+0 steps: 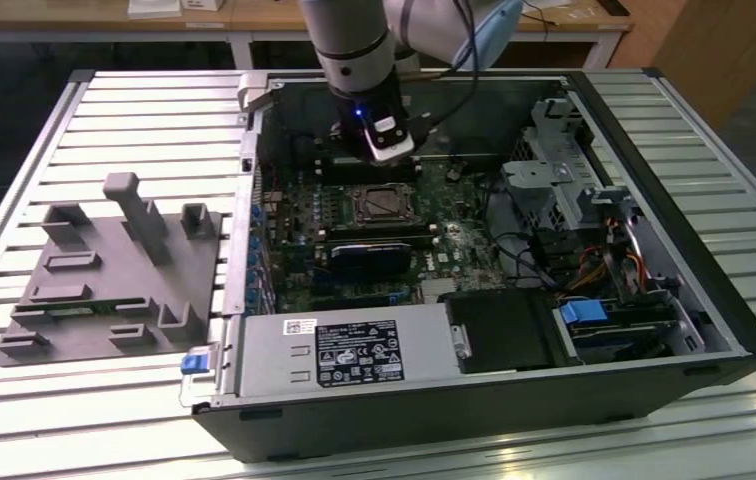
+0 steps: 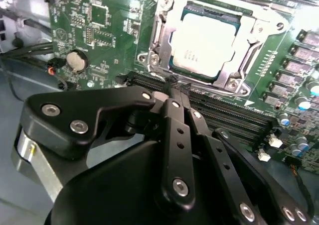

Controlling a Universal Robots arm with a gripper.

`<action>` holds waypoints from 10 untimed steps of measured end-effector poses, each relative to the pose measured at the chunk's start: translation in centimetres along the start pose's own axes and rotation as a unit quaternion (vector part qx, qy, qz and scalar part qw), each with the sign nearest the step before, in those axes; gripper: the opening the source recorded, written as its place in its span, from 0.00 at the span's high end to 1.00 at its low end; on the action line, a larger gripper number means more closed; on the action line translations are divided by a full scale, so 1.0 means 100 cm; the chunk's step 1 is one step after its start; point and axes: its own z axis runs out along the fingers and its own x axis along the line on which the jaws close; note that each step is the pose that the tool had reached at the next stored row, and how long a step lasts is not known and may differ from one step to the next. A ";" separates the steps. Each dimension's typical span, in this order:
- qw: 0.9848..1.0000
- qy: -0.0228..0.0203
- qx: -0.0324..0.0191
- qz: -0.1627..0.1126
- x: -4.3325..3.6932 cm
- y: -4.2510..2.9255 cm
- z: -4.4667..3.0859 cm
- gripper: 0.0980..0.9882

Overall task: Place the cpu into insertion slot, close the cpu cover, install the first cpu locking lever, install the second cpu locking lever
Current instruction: 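Install the first cpu locking lever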

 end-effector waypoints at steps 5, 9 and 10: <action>1.000 0.019 0.017 0.002 -0.0040 0.0012 0.0013 1.00; 0.999 0.035 0.031 0.003 -0.0070 0.0022 0.0023 1.00; 0.999 0.039 0.035 0.003 -0.0078 0.0024 0.0026 1.00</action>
